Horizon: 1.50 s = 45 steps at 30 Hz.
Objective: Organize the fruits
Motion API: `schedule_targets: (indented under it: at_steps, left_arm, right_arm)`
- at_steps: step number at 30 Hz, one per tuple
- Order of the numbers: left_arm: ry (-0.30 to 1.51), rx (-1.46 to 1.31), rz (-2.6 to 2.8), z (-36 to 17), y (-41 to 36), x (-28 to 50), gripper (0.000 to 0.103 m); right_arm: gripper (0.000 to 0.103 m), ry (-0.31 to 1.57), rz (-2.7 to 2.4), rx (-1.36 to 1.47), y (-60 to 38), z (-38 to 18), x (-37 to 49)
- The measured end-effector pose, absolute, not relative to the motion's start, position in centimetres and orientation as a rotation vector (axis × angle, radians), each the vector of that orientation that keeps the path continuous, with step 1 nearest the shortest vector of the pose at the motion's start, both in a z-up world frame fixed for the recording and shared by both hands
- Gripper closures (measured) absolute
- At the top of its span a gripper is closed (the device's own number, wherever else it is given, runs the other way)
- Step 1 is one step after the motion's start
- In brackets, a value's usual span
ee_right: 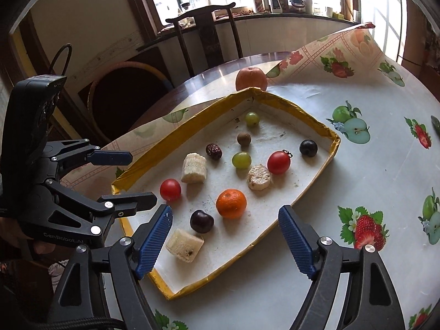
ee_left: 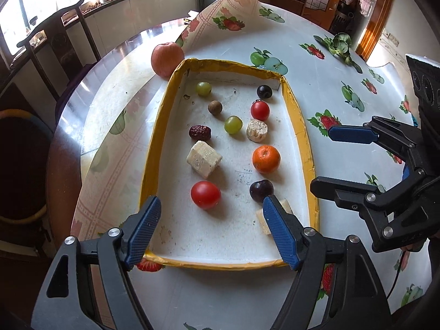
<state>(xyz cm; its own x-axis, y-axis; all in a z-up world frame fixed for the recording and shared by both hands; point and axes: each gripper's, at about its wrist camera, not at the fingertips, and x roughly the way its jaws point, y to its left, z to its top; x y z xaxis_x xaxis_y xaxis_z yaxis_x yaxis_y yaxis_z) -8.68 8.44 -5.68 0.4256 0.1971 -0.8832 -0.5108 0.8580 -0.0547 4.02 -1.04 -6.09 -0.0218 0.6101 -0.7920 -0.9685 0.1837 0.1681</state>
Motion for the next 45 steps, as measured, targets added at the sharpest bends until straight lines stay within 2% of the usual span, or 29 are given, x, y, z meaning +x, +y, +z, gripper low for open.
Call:
schedule_targets:
  at_steps: [11, 45]
  left_arm:
    - [1.026, -0.323, 0.449, -5.8, 6.6, -9.7, 0.026]
    - [1.040, -0.341, 0.455, -6.8, 5.4, -10.4, 0.026]
  right_arm:
    - [0.019, 0.826, 1.384, -0.626, -2.7, -7.1, 1.8]
    - [0.016, 0.806, 1.385, -0.618, -4.5, -8.3, 1.6]
